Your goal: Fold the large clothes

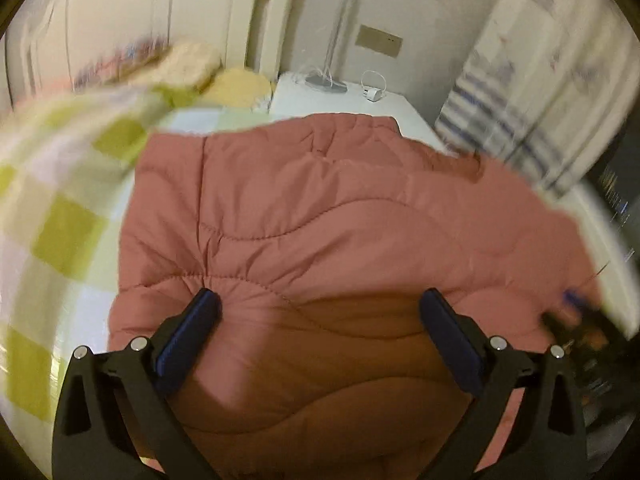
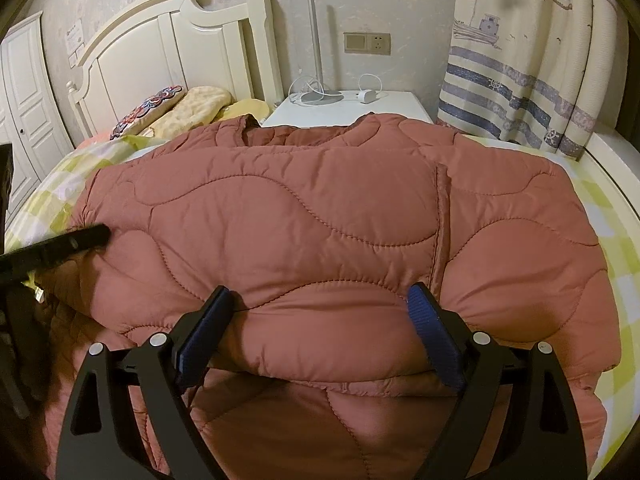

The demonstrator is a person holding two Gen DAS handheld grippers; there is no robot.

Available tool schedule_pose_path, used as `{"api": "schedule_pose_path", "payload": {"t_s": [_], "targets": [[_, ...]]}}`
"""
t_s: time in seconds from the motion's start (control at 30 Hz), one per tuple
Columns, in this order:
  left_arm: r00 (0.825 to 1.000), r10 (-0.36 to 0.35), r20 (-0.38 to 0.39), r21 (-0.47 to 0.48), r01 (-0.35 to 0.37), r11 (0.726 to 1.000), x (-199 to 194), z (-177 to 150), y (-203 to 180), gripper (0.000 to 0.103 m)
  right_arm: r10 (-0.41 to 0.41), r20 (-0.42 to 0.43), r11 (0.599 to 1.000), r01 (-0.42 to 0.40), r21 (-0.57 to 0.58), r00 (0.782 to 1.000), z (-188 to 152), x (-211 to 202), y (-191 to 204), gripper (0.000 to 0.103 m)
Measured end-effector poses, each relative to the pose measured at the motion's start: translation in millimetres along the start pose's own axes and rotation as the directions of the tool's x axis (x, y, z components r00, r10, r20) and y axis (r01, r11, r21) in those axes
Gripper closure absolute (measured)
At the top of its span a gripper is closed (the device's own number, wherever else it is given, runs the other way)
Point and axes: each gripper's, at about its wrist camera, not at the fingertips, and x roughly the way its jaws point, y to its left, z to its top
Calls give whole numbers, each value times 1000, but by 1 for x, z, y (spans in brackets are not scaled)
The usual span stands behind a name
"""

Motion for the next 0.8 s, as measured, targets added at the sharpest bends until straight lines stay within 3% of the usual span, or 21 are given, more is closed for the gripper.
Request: {"api": "schedule_pose_path", "payload": {"t_s": [0.07, 0.13, 0.23, 0.3, 0.4, 0.67, 0.8], "targets": [[999, 44, 6, 14, -44, 999, -17, -1, -10, 3, 5, 0, 1000, -5, 5, 1000, 0, 0, -1, 17], [997, 13, 74, 23, -15, 1000, -46, -9, -20, 2, 10, 1, 1000, -10, 11, 1000, 0, 0, -2, 17], [988, 69, 142, 145, -89, 985, -68, -33, -51, 2, 11, 3, 1000, -11, 14, 1000, 0, 0, -2, 17], [988, 109, 107, 195, -129, 972, -52, -44, -59, 2, 9, 3, 1000, -9, 12, 1000, -1, 0, -2, 17], [993, 117, -8, 174, -114, 978, -20, -53, -50, 2, 12, 9, 1000, -12, 14, 1000, -1, -1, -2, 17], [990, 136, 37, 190, -141, 972, -25, -60, -53, 2, 10, 47, 999, -12, 50, 999, -2, -14, -5, 17], [990, 137, 34, 189, -141, 972, -25, -61, -53, 2, 18, 137, 995, -31, 90, 990, 10, -42, 0, 17]]}}
